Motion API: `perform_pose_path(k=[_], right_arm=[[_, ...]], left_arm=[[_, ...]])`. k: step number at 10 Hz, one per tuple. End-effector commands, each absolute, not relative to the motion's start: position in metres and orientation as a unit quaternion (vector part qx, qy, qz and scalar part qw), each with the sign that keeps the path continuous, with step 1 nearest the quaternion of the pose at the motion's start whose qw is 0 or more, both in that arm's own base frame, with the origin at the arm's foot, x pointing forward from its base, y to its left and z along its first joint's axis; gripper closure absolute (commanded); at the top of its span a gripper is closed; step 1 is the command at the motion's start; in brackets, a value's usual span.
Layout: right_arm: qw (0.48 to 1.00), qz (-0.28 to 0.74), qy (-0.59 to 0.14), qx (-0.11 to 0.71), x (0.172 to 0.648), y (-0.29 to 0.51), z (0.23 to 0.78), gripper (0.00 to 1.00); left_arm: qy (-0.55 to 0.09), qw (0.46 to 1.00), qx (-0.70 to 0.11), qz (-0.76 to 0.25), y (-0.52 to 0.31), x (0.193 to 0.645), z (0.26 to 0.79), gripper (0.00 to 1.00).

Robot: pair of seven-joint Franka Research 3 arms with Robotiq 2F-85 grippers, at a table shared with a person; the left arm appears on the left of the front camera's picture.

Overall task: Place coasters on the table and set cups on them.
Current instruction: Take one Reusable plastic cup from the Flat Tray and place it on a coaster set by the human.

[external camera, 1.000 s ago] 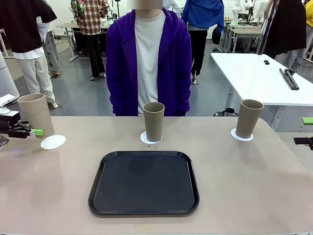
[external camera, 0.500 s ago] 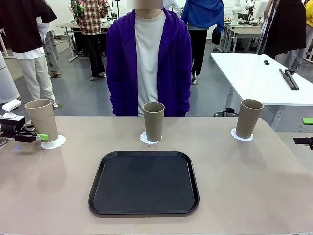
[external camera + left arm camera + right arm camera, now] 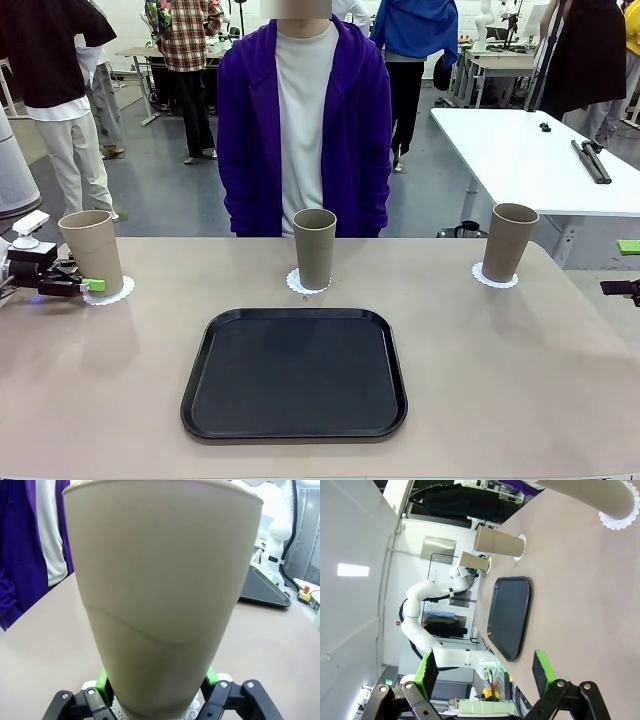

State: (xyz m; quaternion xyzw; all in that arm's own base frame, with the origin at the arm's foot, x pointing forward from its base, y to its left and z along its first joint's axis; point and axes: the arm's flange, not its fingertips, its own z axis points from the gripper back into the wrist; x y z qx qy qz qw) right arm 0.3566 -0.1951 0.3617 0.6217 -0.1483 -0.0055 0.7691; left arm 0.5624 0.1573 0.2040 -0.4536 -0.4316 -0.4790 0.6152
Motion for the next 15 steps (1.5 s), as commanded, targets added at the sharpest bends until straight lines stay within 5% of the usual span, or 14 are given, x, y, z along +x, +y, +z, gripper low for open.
perform_pose_path(k=[1, 5, 7, 15], right_arm=[[0.768, -0.003, -0.149, 0.623, 0.356, -0.193, 0.363, 0.0], [0.768, -0.003, -0.149, 0.623, 0.356, -0.193, 0.363, 0.0], [0.768, -0.003, -0.149, 0.623, 0.356, -0.193, 0.363, 0.0], [0.768, -0.003, -0.149, 0.623, 0.356, -0.193, 0.363, 0.0]], left_arm=[[-0.441, 0.612, -0.444, -0.483, 0.158, 0.568, 0.198, 0.19], [-0.434, 0.608, -0.443, -0.496, 0.158, 0.565, 0.199, 0.19], [-0.43, 0.609, -0.444, -0.497, 0.159, 0.563, 0.2, 0.0], [-0.402, 0.608, -0.446, -0.519, 0.164, 0.555, 0.212, 0.0]])
